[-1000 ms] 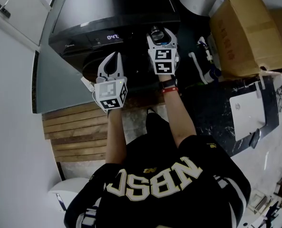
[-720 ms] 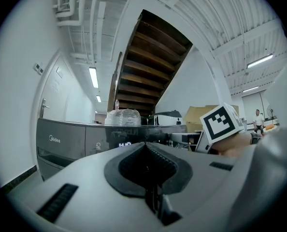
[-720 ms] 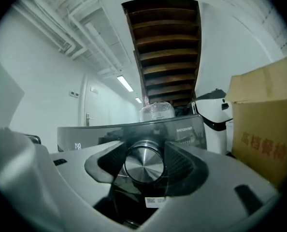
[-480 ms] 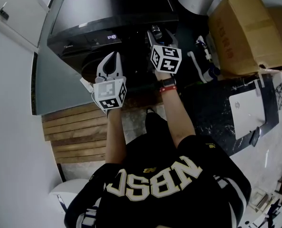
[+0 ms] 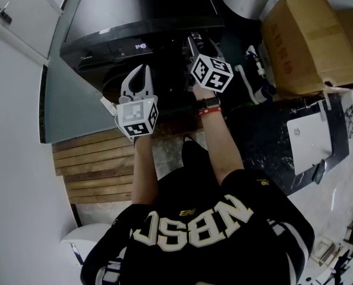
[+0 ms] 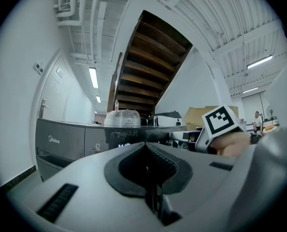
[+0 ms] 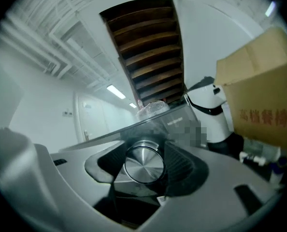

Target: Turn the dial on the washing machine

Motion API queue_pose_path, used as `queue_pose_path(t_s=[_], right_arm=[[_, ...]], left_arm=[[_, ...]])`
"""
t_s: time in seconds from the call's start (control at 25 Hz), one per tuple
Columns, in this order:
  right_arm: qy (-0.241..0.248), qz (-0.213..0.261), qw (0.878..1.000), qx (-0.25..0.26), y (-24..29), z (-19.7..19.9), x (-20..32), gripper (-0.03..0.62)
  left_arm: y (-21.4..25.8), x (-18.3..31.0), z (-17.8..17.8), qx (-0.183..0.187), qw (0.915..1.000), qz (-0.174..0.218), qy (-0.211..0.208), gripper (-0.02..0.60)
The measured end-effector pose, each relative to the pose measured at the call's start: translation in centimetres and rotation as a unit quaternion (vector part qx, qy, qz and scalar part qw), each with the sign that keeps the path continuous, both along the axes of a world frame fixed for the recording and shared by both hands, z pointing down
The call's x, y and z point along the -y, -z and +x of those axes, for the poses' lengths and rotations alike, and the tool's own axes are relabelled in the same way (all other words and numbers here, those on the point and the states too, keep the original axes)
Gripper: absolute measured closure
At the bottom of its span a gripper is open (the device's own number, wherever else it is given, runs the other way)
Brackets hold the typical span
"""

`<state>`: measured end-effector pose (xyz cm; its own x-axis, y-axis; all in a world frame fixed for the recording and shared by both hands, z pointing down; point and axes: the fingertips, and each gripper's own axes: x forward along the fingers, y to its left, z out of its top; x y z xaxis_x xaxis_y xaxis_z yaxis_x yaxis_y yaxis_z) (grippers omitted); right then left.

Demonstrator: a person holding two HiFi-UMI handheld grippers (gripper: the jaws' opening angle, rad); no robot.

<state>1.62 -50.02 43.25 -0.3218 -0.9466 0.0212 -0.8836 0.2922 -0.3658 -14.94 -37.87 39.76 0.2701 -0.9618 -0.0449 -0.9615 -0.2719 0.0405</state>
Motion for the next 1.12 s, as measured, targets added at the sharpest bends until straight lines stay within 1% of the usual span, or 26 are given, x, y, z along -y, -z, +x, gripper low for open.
queue_pose_path(t_s=[0.04,0.08,0.12,0.16,0.4,0.56,0.72,0.8,0.88,0.92,1.0,1.04,1.08,1.12], right_arm=[[-0.001,-0.007,0.998,0.056,-0.1,0.3,0.0,0.338],[-0.002,-0.013,0.994,0.107,0.0,0.7,0.0,0.338],[-0.004,-0.016,0.99,0.139,0.1,1.1,-0.2,0.339],[-0.004,-0.018,0.988,0.15,0.2,1.2,-0.2,0.339],[0.001,-0.023,0.99,0.136,0.0,0.9,-0.1,0.339],[-0.005,-0.029,0.992,0.124,0.4,1.0,-0.2,0.338],[-0.01,-0.038,0.99,0.134,0.3,1.1,-0.2,0.338],[-0.013,-0.043,0.987,0.151,0.1,1.3,-0.2,0.338],[-0.02,-0.054,0.979,0.194,-0.1,1.5,-0.2,0.338],[-0.025,-0.063,0.971,0.23,-0.3,1.7,-0.2,0.338],[-0.031,-0.081,0.947,0.31,-0.7,2.0,-0.1,0.338],[-0.031,-0.088,0.936,0.34,-0.9,2.2,-0.1,0.338],[-0.029,-0.091,0.93,0.354,-1.0,2.2,0.0,0.338],[-0.027,-0.092,0.93,0.355,-1.1,2.3,0.0,0.336]], left_arm=[[0.0,0.0,-0.1,0.0,1.0,0.0,0.001,0.568],[0.0,-0.1,-0.1,-0.001,1.0,0.0,0.001,0.568],[0.0,-0.1,-0.2,-0.001,1.0,-0.001,0.001,0.568],[0.0,-0.1,-0.2,-0.002,1.0,-0.001,0.001,0.568],[-0.1,-0.1,0.0,-0.006,1.0,-0.001,-0.001,0.568],[0.1,0.0,0.3,-0.005,1.0,0.001,-0.005,0.568],[0.2,0.0,0.5,-0.004,1.0,0.003,-0.004,0.568],[0.2,-0.1,0.6,-0.005,1.0,0.004,-0.004,0.568],[0.4,-0.1,0.6,-0.006,1.0,0.005,-0.003,0.568],[0.5,-0.2,0.6,-0.007,1.0,0.006,-0.003,0.568],[0.6,-0.2,0.5,-0.008,0.9999,0.008,-0.001,0.568],[0.7,-0.3,0.5,-0.008,0.9999,0.008,-0.001,0.568],[0.7,-0.3,0.5,-0.008,0.9999,0.008,0.0,0.568],[0.7,-0.3,0.5,-0.008,0.9999,0.008,0.0,0.568]])
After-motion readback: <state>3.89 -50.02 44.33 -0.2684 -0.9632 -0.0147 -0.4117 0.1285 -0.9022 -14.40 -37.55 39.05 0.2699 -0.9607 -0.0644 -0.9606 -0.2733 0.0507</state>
